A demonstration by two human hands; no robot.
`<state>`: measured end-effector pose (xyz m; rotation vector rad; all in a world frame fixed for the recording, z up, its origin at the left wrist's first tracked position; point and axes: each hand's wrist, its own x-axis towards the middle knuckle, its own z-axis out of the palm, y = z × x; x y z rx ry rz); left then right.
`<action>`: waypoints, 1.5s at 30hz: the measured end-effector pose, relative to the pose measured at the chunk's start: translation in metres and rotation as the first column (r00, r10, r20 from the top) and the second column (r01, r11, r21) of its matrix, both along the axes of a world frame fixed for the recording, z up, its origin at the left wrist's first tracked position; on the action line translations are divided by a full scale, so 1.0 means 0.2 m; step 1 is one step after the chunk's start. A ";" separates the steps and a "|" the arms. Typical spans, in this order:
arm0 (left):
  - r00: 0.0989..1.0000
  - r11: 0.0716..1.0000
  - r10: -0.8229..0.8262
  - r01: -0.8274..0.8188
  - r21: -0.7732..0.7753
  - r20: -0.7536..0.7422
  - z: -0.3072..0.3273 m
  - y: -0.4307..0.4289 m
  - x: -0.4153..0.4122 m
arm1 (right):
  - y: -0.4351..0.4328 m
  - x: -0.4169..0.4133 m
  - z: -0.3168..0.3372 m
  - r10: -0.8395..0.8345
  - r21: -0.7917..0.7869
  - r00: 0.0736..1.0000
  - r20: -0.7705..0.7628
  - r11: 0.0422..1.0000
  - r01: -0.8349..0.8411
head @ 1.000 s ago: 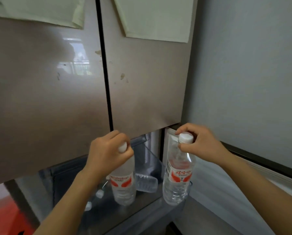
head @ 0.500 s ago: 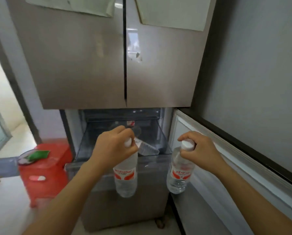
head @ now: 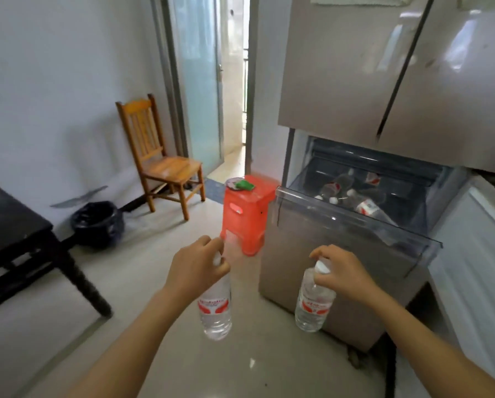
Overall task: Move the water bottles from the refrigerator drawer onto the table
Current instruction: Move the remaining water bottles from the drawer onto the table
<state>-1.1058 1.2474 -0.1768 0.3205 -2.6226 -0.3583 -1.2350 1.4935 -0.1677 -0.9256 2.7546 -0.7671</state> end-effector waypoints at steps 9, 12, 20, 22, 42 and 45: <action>0.895 0.887 0.446 -0.445 0.123 0.023 -0.02 -0.25 1.24 | -0.64 0.78 -0.02 0.336 -0.009 0.941 -0.049 0.941 -0.337; 0.848 0.844 0.522 -0.529 0.087 0.092 -0.04 -0.30 1.64 | -0.78 1.15 -0.05 0.353 -0.040 0.934 -0.047 0.934 -0.355; 0.609 0.615 0.763 -0.787 0.049 0.218 -0.16 -0.28 2.64 | -1.07 1.94 -0.13 0.619 -0.065 0.780 0.088 0.785 -0.616; 0.534 0.527 0.822 -0.845 0.093 0.198 -0.15 -0.25 2.86 | -1.16 2.12 -0.11 0.717 -0.063 0.692 0.082 0.697 -0.715; -0.070 -0.062 0.991 -0.996 0.064 -0.117 0.19 -0.05 3.52 | -1.95 2.84 0.23 0.986 -0.213 0.159 -0.043 0.146 -0.966; -0.075 -0.065 0.988 -0.995 0.074 -0.137 0.14 -0.04 3.55 | -2.02 2.91 0.17 0.992 -0.137 0.124 -0.016 0.121 -0.983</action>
